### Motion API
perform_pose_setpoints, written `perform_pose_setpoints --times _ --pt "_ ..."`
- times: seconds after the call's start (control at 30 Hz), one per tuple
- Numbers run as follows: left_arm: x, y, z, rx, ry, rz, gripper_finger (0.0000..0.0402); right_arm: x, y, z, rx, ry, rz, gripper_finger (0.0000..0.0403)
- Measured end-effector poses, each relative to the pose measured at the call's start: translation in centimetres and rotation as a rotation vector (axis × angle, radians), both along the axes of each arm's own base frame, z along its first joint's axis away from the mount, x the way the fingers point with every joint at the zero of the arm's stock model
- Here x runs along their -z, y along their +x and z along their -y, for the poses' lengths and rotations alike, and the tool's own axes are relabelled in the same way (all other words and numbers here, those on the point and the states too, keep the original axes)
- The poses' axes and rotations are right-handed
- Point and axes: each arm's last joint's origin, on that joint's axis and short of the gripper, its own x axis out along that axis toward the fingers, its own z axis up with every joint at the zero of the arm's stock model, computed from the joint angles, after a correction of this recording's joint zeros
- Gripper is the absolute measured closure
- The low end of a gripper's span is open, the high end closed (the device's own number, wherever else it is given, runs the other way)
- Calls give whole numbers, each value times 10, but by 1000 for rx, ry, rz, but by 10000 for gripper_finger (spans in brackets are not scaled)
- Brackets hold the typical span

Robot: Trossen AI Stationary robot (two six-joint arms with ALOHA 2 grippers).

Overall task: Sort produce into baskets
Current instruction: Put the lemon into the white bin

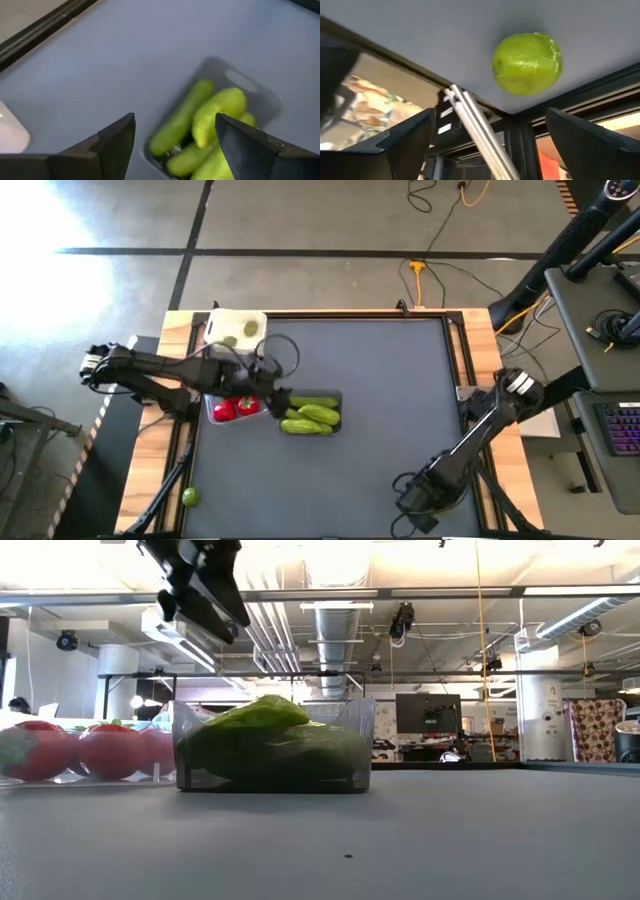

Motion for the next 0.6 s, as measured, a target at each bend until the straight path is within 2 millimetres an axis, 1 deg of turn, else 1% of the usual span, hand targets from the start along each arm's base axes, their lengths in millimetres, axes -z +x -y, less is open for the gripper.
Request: perform_pose_setpoints --times 0.1,0.23,0.43,0.53,0.6 --pt "0 0 15 18 -5 19 148 13 1 -2 -25 7 -48 32" --pt "-1 -2 27 13 -2 48 149 30 -3 3 -58 -29 -109 32" --pt "0 -2 32 6 -14 60 149 47 -4 14 -122 -33 -116 32" --pt "0 -3 34 4 -22 64 149 55 -7 16 -151 -33 -131 34" --pt "0 -3 37 13 -26 65 149 57 -8 15 -149 -4 -168 40"
